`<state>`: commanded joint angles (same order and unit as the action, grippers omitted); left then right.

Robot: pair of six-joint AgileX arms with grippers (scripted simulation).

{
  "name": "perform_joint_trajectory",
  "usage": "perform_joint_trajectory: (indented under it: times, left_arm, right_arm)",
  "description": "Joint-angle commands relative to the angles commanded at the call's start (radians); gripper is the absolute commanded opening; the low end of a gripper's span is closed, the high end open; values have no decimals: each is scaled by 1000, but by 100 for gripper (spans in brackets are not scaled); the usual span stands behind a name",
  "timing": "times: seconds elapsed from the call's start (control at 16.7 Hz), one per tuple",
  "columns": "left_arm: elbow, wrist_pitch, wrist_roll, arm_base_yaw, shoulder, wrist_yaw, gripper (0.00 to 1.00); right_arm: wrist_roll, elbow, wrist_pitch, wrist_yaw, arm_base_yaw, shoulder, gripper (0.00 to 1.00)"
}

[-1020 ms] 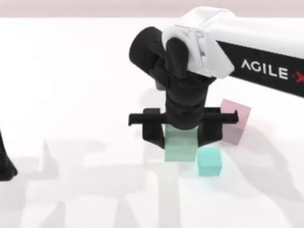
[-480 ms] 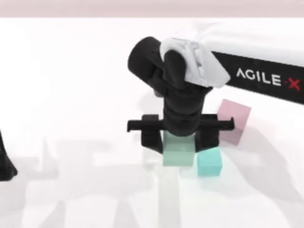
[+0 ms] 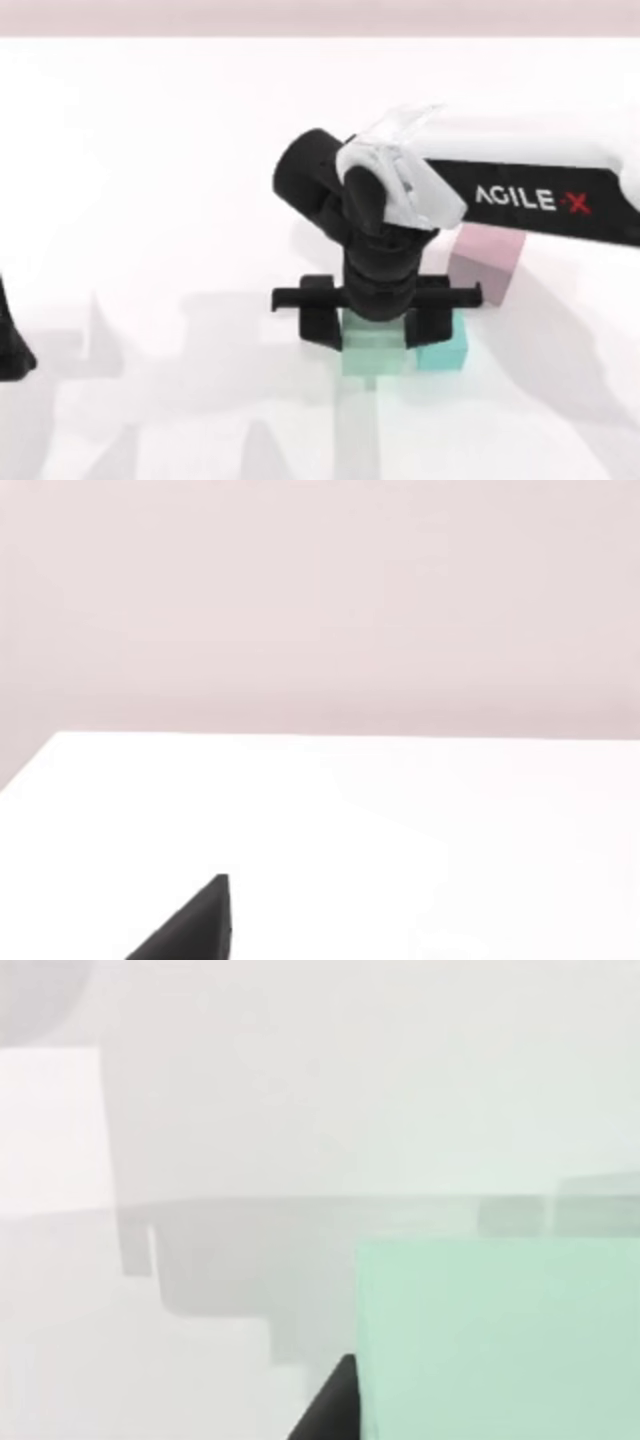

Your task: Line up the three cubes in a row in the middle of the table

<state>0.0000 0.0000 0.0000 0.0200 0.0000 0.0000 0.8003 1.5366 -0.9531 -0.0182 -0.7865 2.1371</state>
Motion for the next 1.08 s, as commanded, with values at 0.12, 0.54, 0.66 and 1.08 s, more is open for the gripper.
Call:
perform_joint_trajectory:
  times: [0.12, 0.54, 0.66, 1.08]
  left_arm:
    - [0, 0, 0, 0, 0, 0, 100]
    - [0, 0, 0, 0, 0, 0, 100]
    - [0, 0, 0, 0, 0, 0, 100]
    - [0, 0, 0, 0, 0, 0, 100]
  right_arm:
    - [0, 0, 0, 0, 0, 0, 8]
    - [0, 0, 0, 0, 0, 0, 60]
    - [0, 0, 0, 0, 0, 0, 75]
    - [0, 0, 0, 0, 0, 0, 100]
